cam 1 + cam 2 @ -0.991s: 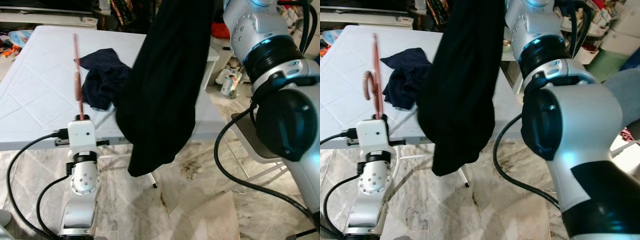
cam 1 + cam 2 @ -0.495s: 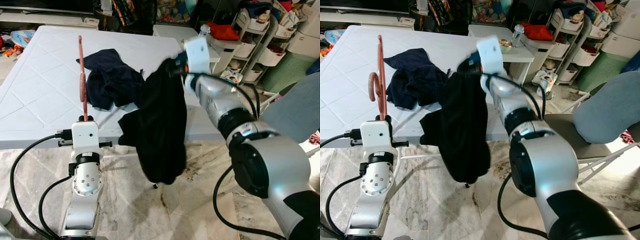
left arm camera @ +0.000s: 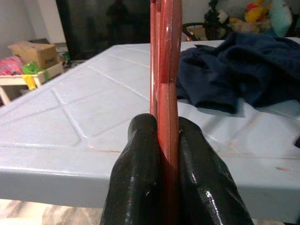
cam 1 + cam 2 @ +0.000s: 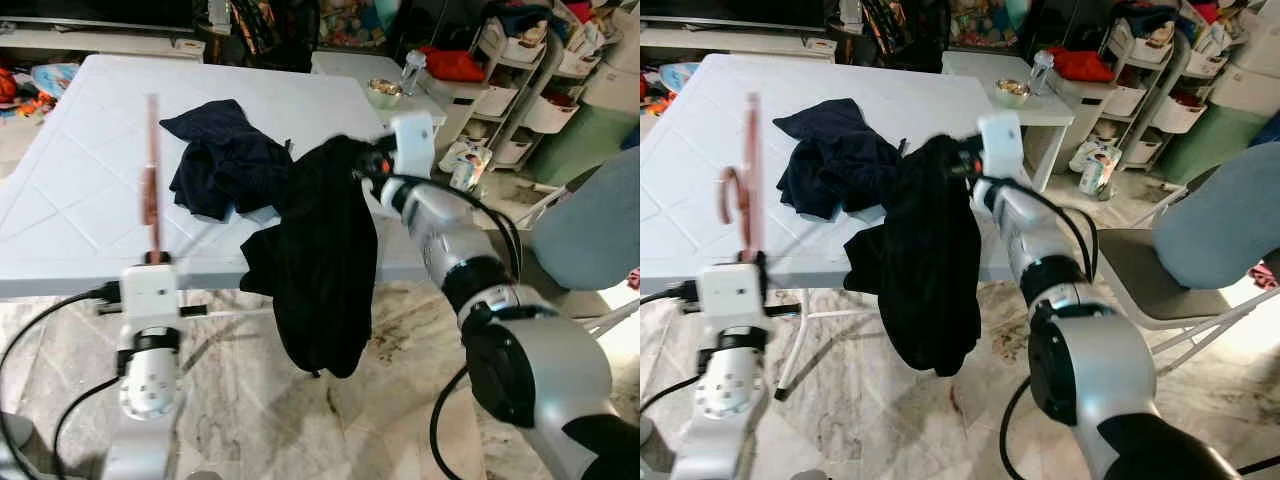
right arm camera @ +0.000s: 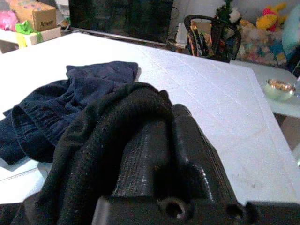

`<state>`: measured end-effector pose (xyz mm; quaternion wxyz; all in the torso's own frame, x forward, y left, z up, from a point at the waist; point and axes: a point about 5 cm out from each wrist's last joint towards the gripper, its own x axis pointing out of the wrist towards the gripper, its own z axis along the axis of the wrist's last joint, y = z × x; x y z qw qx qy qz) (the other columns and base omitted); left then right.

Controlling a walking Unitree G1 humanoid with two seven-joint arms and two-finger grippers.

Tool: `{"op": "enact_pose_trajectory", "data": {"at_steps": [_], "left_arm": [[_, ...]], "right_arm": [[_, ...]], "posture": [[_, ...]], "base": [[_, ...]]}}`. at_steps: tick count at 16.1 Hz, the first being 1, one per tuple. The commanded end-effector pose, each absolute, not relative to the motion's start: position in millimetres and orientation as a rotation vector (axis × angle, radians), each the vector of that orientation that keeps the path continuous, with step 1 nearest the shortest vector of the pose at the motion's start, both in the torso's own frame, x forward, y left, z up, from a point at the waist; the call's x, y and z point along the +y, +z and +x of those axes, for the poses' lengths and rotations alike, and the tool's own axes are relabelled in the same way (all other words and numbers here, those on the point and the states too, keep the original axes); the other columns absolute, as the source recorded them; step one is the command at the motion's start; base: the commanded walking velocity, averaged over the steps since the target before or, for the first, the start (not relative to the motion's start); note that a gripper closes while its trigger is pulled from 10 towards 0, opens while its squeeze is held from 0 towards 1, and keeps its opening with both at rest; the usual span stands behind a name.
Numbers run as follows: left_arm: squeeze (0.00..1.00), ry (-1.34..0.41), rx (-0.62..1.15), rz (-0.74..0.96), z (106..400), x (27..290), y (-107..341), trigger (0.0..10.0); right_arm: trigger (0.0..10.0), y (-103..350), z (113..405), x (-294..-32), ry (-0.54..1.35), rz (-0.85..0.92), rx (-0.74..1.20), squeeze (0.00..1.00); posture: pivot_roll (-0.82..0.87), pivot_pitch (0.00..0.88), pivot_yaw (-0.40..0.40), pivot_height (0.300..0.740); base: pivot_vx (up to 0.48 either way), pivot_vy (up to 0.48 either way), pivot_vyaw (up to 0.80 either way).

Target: Hang hanger

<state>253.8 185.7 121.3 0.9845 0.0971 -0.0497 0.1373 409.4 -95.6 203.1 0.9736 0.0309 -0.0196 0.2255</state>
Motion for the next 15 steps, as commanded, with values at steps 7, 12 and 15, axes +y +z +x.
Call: {"op": "enact_pose_trajectory", "data": {"at_steps": [7,12,15], "left_arm": [[0.0,0.264,-0.235,0.162,263,186,186,10.0],[0.0,0.254,-0.223,0.152,266,185,190,10.0],[0.0,0.252,-0.216,0.148,266,185,188,10.0]], "right_arm": [[10.0,225,399,-111,0.394,0.213,-0.26,0.0],[10.0,230,395,-106,0.4,0.212,-0.288,0.0],[10.0,230,394,-104,0.404,0.216,-0.29,0.0]], "posture": [[0.04,0.0,-0.115,0.74],[0.05,0.0,-0.11,0.74],[0.05,0.0,-0.109,0.74]], "base": [[0.0,0.0,0.0],[0.053,0.0,0.0],[0.271,0.0,0.31]]}}
